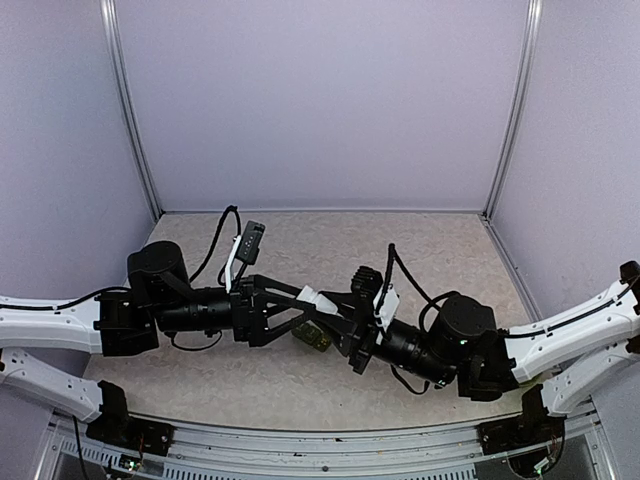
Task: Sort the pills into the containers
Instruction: Screw the lid of the pill bottle onto the pill bottle.
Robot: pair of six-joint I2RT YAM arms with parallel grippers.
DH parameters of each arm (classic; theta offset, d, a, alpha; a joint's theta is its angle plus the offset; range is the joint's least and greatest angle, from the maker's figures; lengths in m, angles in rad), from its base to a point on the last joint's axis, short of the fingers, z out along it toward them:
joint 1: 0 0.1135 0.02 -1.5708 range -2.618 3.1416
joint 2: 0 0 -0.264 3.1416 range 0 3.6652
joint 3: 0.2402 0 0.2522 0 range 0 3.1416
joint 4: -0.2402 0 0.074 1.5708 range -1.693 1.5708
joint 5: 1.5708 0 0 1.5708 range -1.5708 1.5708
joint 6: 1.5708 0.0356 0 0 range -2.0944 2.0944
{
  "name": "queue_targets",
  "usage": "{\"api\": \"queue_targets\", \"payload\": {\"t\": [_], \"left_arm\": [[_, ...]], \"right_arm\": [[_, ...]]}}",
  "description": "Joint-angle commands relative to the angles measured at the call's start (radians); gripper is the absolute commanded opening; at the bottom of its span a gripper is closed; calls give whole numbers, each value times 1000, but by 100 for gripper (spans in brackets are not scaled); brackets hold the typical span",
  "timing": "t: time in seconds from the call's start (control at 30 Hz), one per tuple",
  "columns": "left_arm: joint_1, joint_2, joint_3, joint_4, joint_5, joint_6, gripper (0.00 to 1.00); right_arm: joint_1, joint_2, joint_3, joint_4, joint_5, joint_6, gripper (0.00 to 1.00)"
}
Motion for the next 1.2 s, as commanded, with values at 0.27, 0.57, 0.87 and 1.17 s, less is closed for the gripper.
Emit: {"api": "queue_targets", "payload": {"t": [0.27, 0.57, 0.87, 1.17], "left_arm": [[-23, 9, 52, 22, -1, 4, 99], [-36, 15, 63, 23, -12, 14, 99], [-44, 22, 65, 32, -7, 18, 99], [-46, 9, 55, 46, -14, 22, 99]], "right_arm": [[11, 45, 19, -8, 107, -3, 17], [11, 83, 33, -23, 104, 1, 17], [11, 122, 52, -8, 68, 7, 17], [11, 145, 68, 13, 22, 8, 17]]}}
